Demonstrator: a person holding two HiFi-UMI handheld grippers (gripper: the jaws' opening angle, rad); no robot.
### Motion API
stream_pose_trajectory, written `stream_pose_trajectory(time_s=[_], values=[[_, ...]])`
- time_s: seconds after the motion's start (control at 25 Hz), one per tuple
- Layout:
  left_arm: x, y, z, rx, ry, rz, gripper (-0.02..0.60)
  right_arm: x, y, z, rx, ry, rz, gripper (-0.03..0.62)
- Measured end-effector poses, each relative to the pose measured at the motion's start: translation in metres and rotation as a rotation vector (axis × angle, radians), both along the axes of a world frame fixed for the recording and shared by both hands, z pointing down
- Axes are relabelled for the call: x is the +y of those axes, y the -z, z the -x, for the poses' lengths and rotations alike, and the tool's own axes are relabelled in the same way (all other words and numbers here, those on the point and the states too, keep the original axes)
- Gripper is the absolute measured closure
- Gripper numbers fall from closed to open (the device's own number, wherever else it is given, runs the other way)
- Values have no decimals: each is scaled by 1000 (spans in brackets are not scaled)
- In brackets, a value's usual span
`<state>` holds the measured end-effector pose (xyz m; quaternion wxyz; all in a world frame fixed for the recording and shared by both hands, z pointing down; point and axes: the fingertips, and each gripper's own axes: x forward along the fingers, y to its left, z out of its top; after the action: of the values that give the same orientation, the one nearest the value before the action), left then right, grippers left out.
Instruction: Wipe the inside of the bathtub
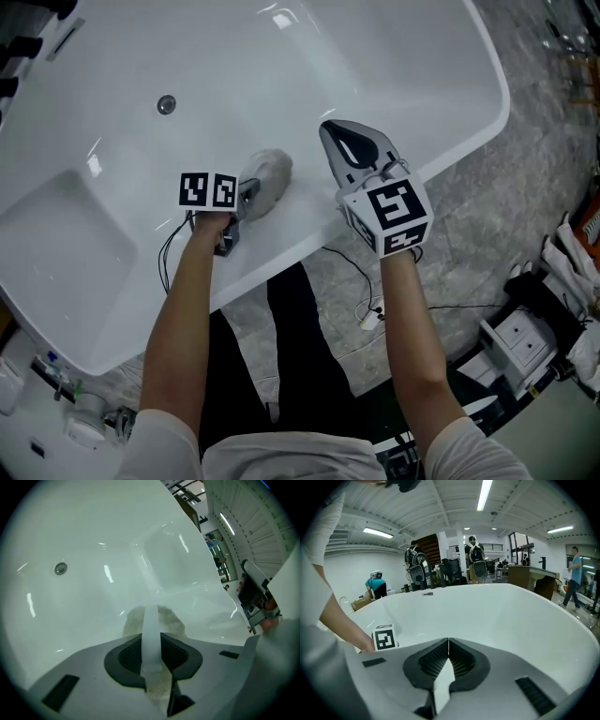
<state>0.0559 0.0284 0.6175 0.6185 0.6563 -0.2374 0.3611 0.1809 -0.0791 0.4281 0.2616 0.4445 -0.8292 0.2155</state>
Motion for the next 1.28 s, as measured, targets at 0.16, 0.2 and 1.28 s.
stream_pose_trajectory(time_s=[0.16,0.2,1.28], values=[[11,3,23,-13,8,7,482,5,-1,21,-5,25,8,574],[14,4,27,-17,8,9,482,6,-1,25,-6,31,11,574],[78,8,182,-50,122,71,482,39,-16,206,-34,299,82,574]])
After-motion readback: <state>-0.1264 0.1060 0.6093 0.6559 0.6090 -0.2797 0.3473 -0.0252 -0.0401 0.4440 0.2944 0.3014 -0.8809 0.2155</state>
